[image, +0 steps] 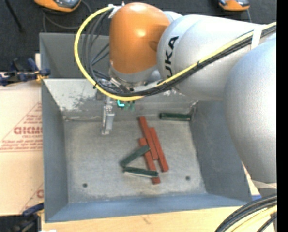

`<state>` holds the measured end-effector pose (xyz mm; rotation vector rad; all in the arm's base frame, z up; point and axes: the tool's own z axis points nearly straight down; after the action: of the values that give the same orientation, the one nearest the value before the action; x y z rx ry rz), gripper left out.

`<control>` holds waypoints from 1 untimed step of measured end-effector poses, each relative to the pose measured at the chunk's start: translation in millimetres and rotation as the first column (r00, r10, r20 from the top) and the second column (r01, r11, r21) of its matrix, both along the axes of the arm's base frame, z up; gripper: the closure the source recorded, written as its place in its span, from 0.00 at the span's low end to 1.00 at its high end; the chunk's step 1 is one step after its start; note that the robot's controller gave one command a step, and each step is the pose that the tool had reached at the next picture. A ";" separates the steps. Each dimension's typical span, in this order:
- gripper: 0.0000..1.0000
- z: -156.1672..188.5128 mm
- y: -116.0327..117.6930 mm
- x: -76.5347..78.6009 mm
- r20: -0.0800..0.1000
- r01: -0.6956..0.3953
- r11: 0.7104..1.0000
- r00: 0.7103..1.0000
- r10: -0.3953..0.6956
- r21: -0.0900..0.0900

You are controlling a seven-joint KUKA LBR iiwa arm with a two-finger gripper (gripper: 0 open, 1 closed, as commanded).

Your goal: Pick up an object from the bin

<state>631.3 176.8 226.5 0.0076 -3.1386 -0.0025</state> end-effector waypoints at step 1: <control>0.00 -71.5 -66.0 -4.0 0.000 -0.086 0.996 0.996 0.086 -0.005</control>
Offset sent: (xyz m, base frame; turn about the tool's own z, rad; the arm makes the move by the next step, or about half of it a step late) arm -0.0041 -0.0602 -0.0680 -0.0915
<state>627.3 110.8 155.0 0.1430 -3.1355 0.0060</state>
